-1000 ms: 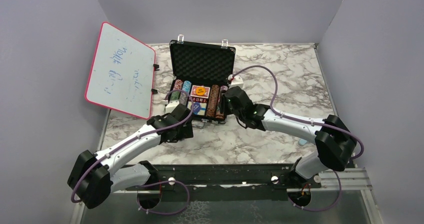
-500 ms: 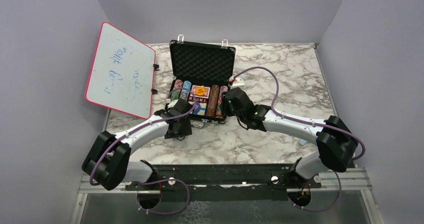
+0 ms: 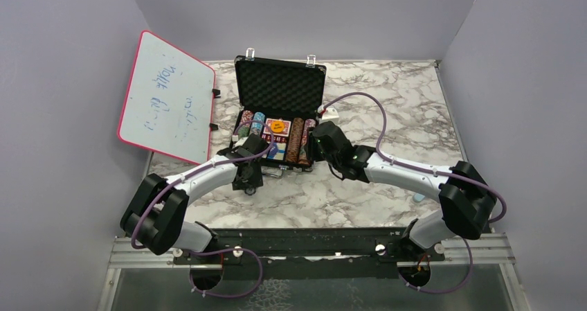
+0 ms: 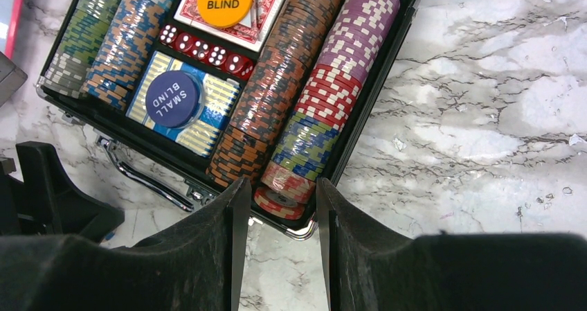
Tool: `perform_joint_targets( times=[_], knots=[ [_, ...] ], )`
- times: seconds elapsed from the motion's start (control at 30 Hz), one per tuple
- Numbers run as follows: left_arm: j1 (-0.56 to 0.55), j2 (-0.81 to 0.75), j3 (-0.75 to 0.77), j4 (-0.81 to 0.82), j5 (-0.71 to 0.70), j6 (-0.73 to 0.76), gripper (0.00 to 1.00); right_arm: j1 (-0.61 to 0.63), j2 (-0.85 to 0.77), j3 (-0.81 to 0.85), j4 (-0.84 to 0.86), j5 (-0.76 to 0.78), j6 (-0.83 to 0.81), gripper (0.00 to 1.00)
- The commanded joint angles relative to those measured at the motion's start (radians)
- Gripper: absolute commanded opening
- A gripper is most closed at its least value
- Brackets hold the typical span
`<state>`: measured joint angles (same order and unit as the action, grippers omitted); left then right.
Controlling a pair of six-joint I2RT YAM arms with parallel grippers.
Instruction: Pack up texas hold em set
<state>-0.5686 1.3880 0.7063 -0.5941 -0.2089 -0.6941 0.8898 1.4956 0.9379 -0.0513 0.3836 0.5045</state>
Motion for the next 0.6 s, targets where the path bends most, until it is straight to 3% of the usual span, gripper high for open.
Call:
perform_joint_targets(
  times=[0.0,0.23,0.57],
  knots=[
    [0.003,0.026,-0.023,-0.017,0.088,-0.015,0.50,0.000,-0.024,-0.001,-0.004,0.017,-0.004,0.43],
    [0.001,-0.022,-0.042,-0.040,0.121,-0.043,0.64,0.000,-0.021,-0.003,-0.006,0.010,0.004,0.43],
    [0.001,-0.004,-0.032,-0.072,0.090,-0.030,0.55,-0.001,-0.021,-0.006,-0.007,0.002,0.012,0.43]
  ],
)
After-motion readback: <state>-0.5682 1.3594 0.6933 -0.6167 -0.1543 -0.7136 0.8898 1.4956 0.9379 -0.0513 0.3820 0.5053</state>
